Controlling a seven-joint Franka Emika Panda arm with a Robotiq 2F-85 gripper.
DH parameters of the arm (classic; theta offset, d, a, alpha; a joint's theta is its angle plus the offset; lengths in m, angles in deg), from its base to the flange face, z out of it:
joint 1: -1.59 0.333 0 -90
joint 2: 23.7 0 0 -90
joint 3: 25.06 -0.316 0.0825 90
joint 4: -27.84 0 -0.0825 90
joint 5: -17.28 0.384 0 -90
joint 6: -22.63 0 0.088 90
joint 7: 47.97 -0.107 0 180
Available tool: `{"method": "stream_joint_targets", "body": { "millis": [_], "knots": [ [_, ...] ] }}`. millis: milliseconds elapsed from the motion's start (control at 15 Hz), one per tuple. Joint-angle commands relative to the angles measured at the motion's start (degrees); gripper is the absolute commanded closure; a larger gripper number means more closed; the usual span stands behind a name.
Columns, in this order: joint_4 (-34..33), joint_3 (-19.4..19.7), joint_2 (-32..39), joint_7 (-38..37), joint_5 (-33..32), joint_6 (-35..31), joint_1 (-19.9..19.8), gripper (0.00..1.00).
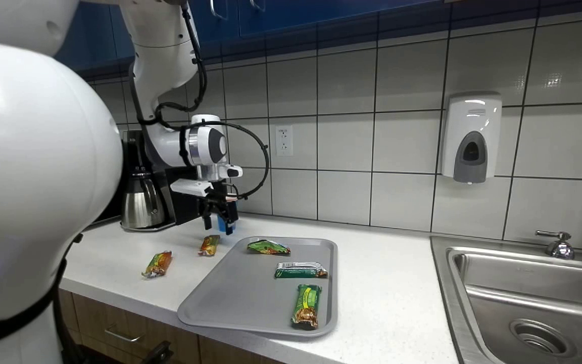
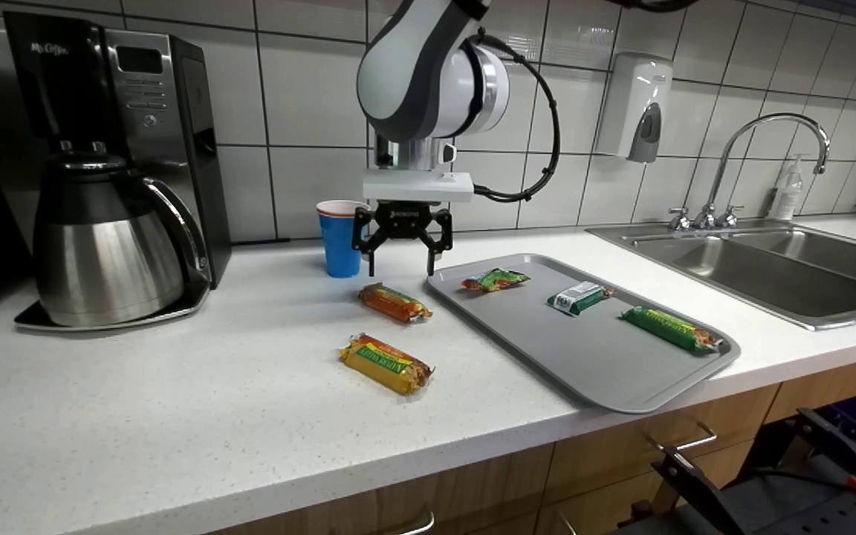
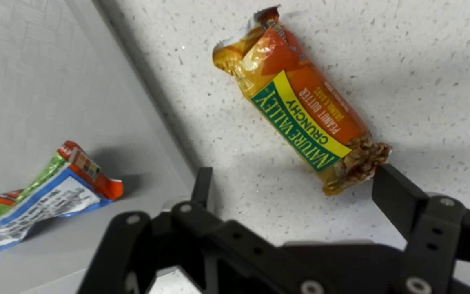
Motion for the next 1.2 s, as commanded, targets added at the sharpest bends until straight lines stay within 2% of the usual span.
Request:
{"method": "stream_joint_targets", "body": {
  "millis": [0,200,533,800,1133],
  "knots": [
    [-1.2,-2.5,0.1,11.0,2.9,2.1,-2.0,0.00],
    [-0.6,-3.7,-0.3,18.5,4.3,2.4,-3.0,0.00],
    [-1.1,-4.0,0.3,26.4,3.7,3.8,-3.8,0.00],
    [-1.0,-4.4,0.3,30.9,3.6,4.5,-4.2,0.00],
    [-0.9,-4.9,0.3,33.2,3.5,5.3,-4.1,0.00]
  ]
}}
